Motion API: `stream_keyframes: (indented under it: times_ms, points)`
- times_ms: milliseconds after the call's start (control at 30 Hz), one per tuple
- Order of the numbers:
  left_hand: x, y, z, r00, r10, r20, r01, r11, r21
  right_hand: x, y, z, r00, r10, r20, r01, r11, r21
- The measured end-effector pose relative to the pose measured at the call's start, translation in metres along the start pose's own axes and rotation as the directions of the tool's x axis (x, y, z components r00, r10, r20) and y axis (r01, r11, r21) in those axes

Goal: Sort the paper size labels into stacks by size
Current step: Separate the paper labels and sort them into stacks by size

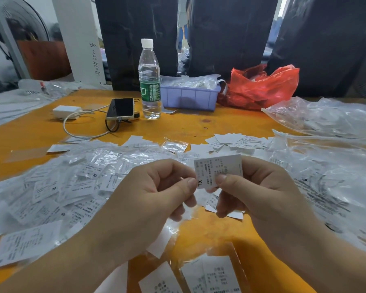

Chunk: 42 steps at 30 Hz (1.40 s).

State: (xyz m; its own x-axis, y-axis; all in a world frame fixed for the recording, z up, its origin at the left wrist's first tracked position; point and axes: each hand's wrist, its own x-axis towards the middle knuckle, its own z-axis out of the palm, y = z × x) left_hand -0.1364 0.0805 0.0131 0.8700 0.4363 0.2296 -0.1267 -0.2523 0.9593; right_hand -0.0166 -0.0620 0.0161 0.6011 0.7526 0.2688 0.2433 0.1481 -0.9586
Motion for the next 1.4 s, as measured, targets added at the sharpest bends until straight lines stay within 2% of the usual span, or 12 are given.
stream_keyframes:
  times_ms: [267, 567, 1167, 1400]
  points:
    - [-0.003, 0.008, -0.001, 1.0, 0.018, -0.022, -0.018, 1.0, -0.006, 0.0, -0.007, -0.005, 0.992, -0.092, -0.092, 0.089, 0.996, -0.031]
    - [-0.002, 0.008, -0.002, 0.999, 0.029, -0.04, -0.029, 0.999, 0.013, -0.001, -0.01, -0.001, 0.995, -0.086, -0.044, 0.088, 0.995, 0.054]
    - [0.0, 0.005, -0.003, 0.996, 0.031, -0.086, -0.03, 0.999, 0.018, 0.0, -0.008, -0.003, 0.993, -0.014, 0.115, 0.012, 1.0, 0.019]
    - [0.001, 0.004, -0.005, 0.994, 0.044, -0.103, -0.04, 0.998, 0.046, 0.002, -0.009, -0.002, 0.995, 0.005, 0.1, -0.013, 0.997, 0.082]
